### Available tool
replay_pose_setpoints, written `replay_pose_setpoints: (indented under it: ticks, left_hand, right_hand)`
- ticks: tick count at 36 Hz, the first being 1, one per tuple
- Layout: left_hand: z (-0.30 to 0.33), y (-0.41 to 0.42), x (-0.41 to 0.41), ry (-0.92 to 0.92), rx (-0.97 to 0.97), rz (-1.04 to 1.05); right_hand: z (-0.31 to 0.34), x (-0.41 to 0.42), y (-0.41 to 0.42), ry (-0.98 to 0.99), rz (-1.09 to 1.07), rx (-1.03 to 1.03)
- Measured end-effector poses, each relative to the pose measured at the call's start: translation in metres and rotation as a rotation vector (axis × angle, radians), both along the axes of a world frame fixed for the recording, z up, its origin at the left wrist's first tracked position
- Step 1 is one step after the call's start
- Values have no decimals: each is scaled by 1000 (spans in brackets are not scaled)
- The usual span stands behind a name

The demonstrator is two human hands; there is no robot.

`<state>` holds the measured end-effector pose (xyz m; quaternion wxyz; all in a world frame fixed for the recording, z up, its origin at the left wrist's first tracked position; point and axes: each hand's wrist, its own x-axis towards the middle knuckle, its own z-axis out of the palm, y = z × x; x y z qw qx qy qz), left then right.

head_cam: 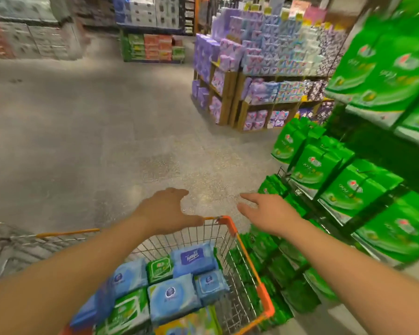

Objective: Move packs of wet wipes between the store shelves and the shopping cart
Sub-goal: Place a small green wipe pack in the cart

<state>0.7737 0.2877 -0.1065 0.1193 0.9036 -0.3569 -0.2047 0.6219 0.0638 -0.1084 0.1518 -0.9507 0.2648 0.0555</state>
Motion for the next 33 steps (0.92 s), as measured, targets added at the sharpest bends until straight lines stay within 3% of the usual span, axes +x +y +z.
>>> replay_pose_setpoints:
  ticks: [17,33]
  left_hand:
    - [103,-75,-135,-77,-195,-438]
    - [156,-141,-393,-234,-234,-831]
  right_hand:
    - [102,-203,7,-49,-315,-170]
    - [142,-515,39,-82,-704,-228]
